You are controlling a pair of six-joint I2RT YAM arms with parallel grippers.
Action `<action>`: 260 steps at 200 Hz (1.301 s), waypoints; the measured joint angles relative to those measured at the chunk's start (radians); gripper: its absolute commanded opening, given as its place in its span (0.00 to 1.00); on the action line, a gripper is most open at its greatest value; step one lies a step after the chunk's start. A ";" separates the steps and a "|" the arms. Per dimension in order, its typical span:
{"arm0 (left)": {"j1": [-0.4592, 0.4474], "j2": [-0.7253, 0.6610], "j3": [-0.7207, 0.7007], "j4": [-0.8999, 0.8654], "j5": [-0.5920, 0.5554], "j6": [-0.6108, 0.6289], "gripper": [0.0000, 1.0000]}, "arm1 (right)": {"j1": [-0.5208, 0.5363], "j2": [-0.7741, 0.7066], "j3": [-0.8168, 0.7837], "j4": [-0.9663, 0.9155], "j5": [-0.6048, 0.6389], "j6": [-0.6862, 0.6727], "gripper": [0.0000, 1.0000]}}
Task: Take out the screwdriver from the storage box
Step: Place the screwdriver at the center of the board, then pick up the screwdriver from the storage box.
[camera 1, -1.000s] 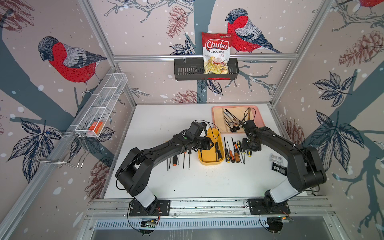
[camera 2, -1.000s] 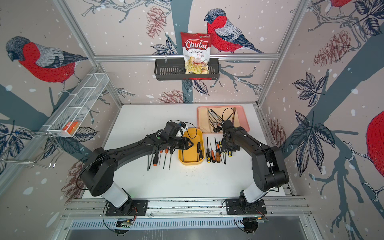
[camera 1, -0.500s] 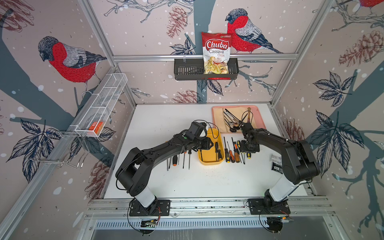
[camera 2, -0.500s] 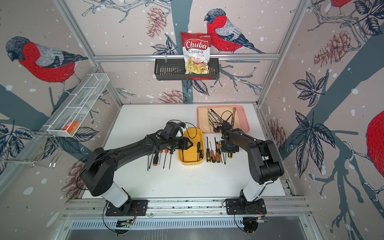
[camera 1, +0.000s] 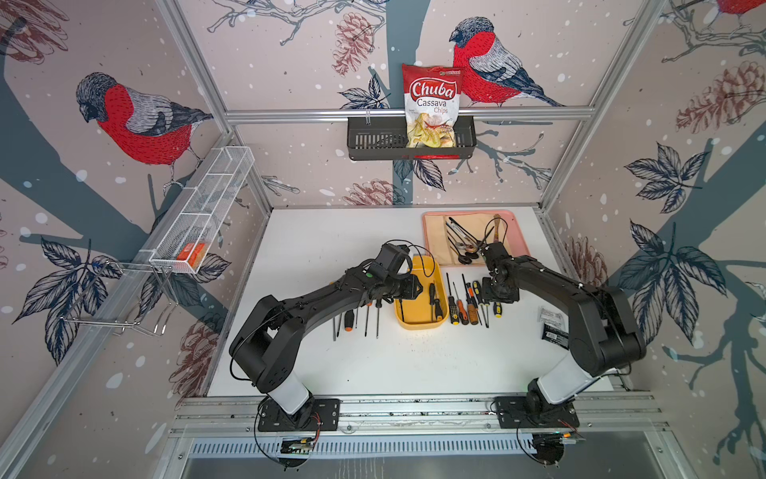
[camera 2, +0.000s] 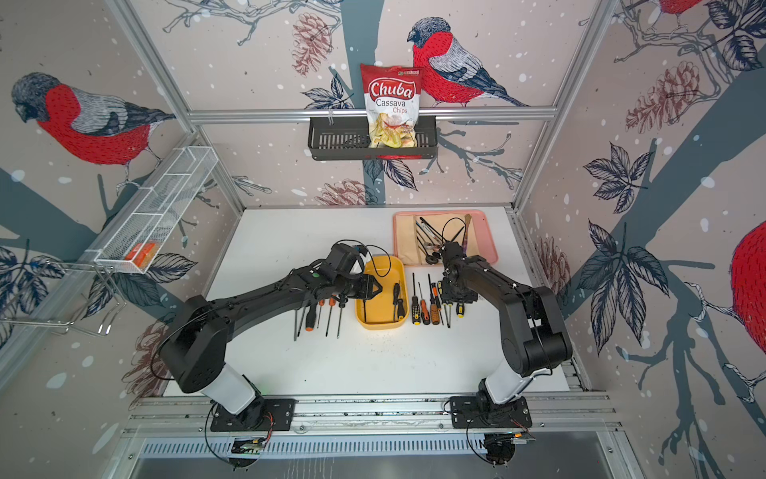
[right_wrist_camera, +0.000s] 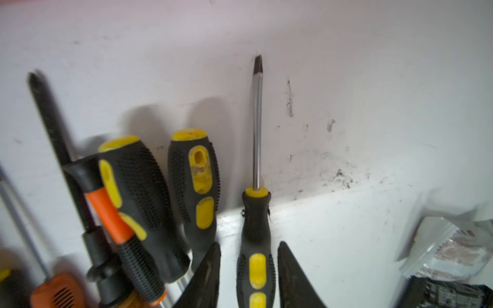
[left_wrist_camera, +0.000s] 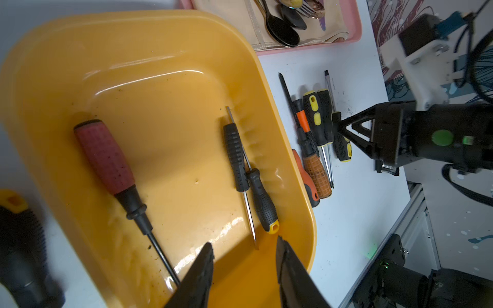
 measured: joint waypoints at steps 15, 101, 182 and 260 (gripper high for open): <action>0.000 0.004 0.003 -0.010 -0.018 -0.019 0.42 | 0.002 -0.035 0.010 -0.003 -0.021 0.000 0.37; -0.018 0.074 0.110 -0.151 -0.152 -0.131 0.43 | 0.053 -0.230 -0.010 0.113 -0.382 0.003 0.38; -0.083 0.206 0.245 -0.328 -0.361 -0.261 0.49 | 0.183 -0.270 -0.066 0.297 -0.674 0.026 0.38; -0.112 0.284 0.303 -0.392 -0.501 -0.361 0.50 | 0.153 -0.313 -0.135 0.344 -0.731 0.034 0.38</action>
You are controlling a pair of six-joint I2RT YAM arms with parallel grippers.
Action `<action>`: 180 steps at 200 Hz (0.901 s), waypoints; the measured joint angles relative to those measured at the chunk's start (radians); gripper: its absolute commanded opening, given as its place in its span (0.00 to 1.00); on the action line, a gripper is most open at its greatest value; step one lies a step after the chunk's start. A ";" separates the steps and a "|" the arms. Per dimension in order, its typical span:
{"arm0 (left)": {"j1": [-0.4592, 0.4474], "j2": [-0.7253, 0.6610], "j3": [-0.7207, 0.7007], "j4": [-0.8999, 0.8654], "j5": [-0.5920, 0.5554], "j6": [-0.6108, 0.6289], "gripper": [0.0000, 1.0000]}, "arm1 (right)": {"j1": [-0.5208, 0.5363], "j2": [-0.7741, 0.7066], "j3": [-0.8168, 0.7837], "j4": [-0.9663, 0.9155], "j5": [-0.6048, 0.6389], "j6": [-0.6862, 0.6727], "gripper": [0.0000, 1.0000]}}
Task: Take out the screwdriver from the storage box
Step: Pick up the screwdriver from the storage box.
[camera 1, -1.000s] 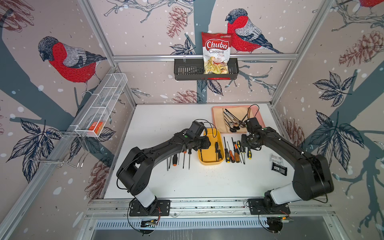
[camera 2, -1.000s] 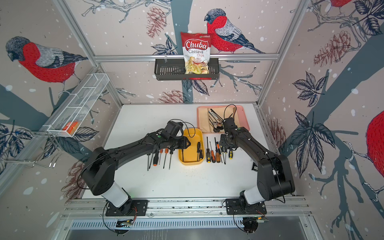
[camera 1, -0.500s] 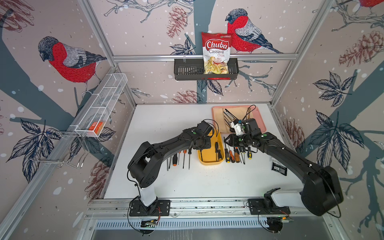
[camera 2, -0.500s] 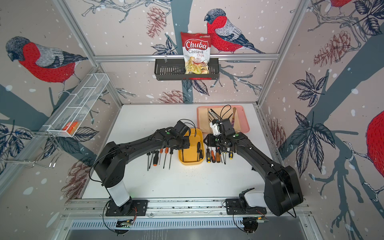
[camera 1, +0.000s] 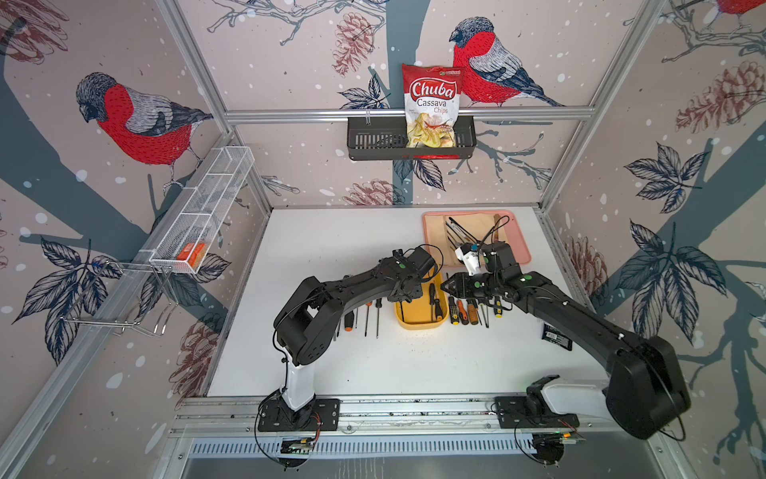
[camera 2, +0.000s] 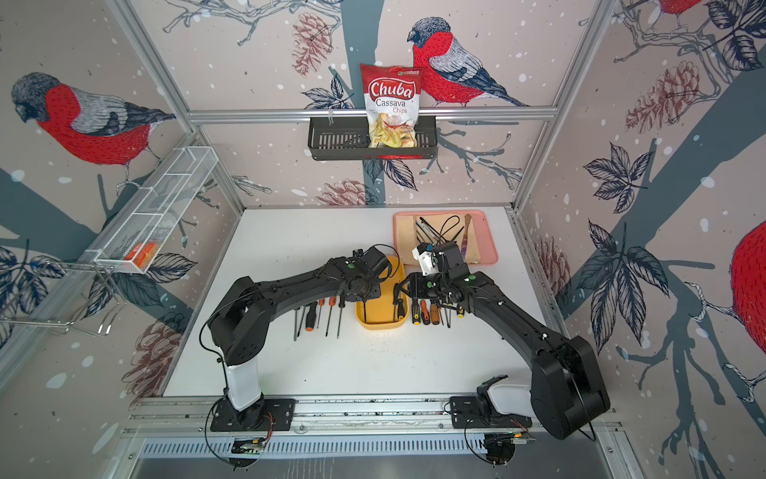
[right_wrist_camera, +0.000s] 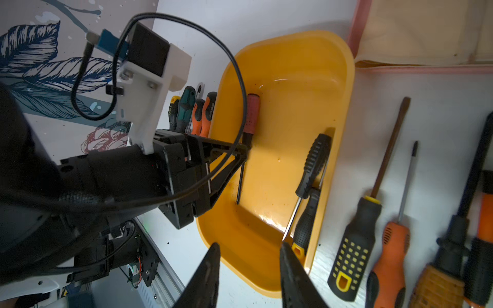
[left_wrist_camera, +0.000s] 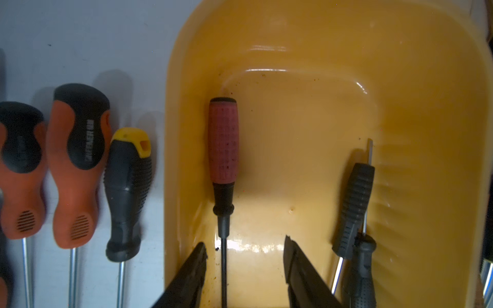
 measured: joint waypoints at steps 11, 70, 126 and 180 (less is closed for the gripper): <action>-0.001 0.011 0.003 -0.001 -0.015 -0.004 0.50 | -0.008 -0.006 -0.007 0.005 -0.006 0.009 0.38; -0.001 0.069 0.026 -0.005 -0.079 -0.026 0.50 | -0.032 -0.035 -0.036 0.030 -0.016 0.026 0.38; 0.002 0.113 0.033 0.005 -0.098 -0.024 0.44 | -0.044 -0.036 -0.052 0.031 -0.016 0.026 0.37; 0.019 0.120 -0.002 0.048 -0.085 0.001 0.30 | -0.051 -0.036 -0.052 0.031 -0.016 0.029 0.37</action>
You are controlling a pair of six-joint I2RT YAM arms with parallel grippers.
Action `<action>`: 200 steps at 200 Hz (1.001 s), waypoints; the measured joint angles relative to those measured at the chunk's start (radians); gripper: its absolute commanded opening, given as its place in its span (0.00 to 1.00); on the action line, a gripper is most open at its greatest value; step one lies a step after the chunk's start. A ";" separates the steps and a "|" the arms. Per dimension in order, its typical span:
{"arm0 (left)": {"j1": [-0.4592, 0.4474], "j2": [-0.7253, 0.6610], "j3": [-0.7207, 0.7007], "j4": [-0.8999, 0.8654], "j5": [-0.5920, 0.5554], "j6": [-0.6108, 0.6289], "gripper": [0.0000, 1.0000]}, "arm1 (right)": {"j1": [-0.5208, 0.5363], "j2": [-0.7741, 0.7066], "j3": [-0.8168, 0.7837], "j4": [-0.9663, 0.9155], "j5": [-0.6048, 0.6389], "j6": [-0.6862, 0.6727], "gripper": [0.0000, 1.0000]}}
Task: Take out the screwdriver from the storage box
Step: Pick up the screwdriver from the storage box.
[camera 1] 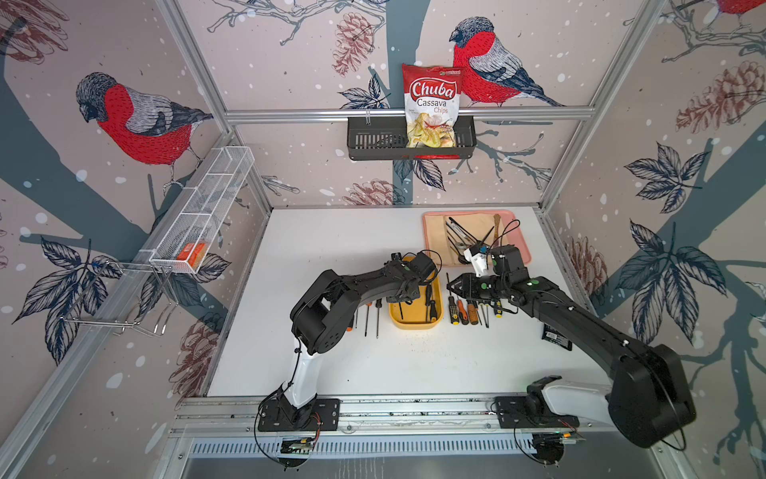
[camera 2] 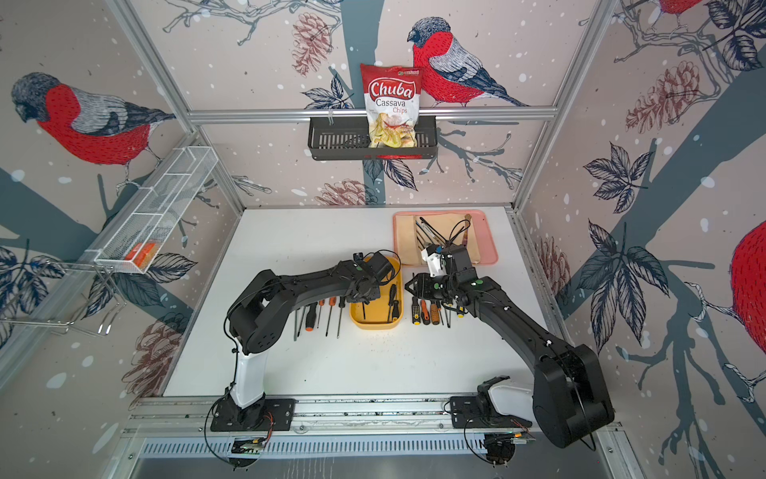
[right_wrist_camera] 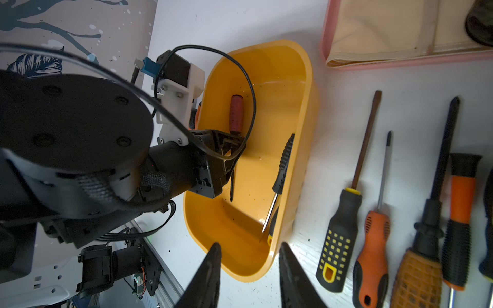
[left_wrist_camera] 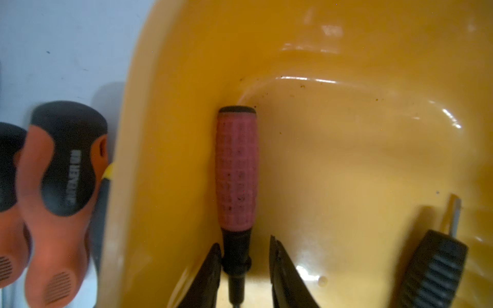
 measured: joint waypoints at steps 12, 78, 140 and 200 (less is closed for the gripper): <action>0.001 0.000 -0.009 0.013 0.005 0.006 0.28 | 0.000 0.000 0.000 0.000 0.000 0.000 0.37; 0.006 0.000 -0.020 0.063 0.016 0.026 0.05 | -0.002 -0.036 -0.002 -0.004 0.018 0.014 0.37; 0.008 -0.089 -0.025 0.043 0.071 0.060 0.03 | -0.013 -0.051 -0.016 -0.005 0.023 0.018 0.37; 0.013 -0.234 -0.037 0.016 0.106 0.118 0.02 | 0.000 -0.048 -0.023 -0.002 -0.001 0.041 0.37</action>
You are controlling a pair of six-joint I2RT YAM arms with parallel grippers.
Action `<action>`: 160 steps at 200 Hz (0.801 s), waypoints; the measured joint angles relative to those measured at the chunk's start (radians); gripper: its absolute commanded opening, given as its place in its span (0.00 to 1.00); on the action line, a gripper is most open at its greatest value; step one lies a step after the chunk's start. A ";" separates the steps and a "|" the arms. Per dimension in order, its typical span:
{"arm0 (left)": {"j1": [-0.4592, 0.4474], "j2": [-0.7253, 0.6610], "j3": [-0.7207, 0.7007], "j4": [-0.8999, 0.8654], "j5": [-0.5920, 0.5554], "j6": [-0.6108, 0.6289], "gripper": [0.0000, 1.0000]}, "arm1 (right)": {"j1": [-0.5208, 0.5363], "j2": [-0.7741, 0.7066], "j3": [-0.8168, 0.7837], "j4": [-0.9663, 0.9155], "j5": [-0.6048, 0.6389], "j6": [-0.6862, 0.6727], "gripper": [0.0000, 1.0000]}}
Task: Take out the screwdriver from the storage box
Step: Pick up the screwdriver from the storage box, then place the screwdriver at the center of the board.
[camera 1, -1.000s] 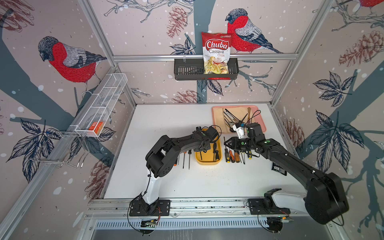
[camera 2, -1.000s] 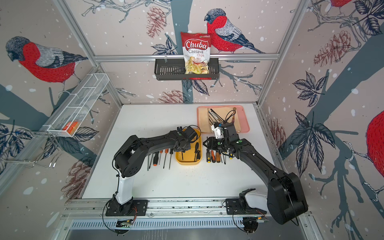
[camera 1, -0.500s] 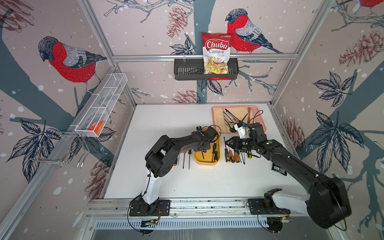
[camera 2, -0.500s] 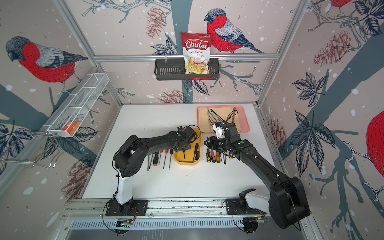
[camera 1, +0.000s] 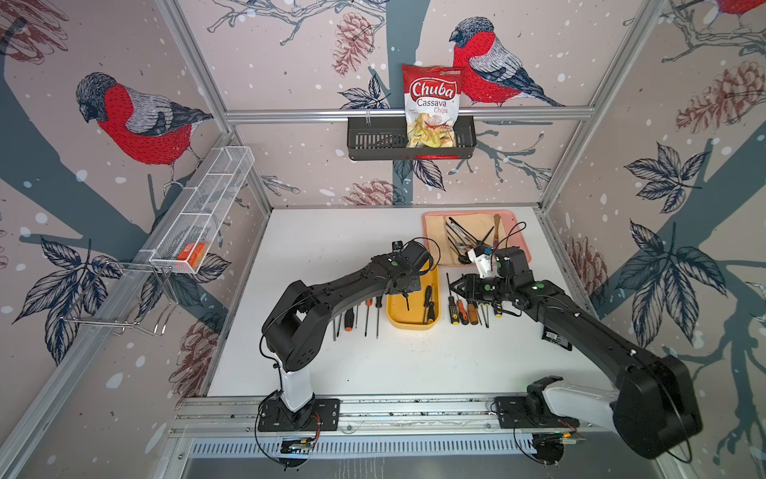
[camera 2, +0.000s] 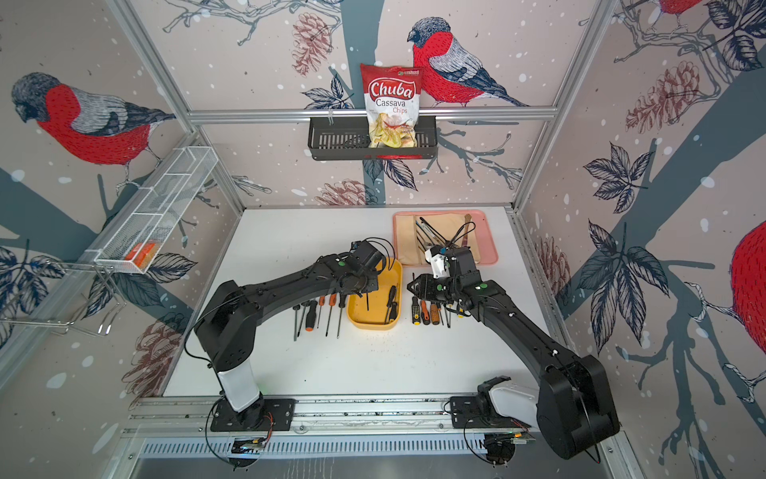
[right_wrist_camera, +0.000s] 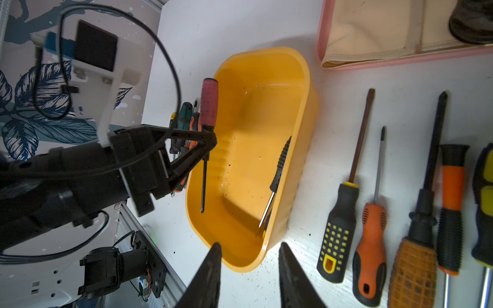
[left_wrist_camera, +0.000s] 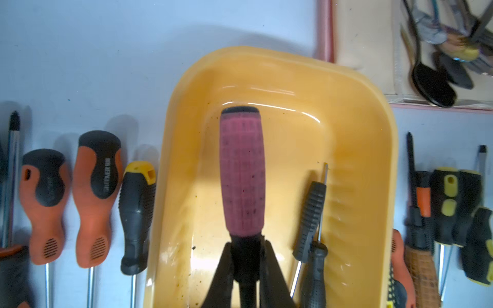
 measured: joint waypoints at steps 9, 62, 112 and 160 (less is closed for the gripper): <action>0.006 -0.026 -0.012 -0.002 0.006 0.018 0.02 | 0.010 0.005 0.004 0.001 0.000 0.001 0.37; 0.089 -0.199 -0.129 -0.018 0.043 0.102 0.02 | 0.101 0.080 0.058 0.046 0.006 0.029 0.37; 0.233 -0.344 -0.291 -0.033 0.044 0.201 0.03 | 0.184 0.167 0.106 0.082 0.030 0.056 0.37; 0.397 -0.426 -0.441 -0.032 0.042 0.279 0.03 | 0.239 0.229 0.135 0.123 0.059 0.088 0.36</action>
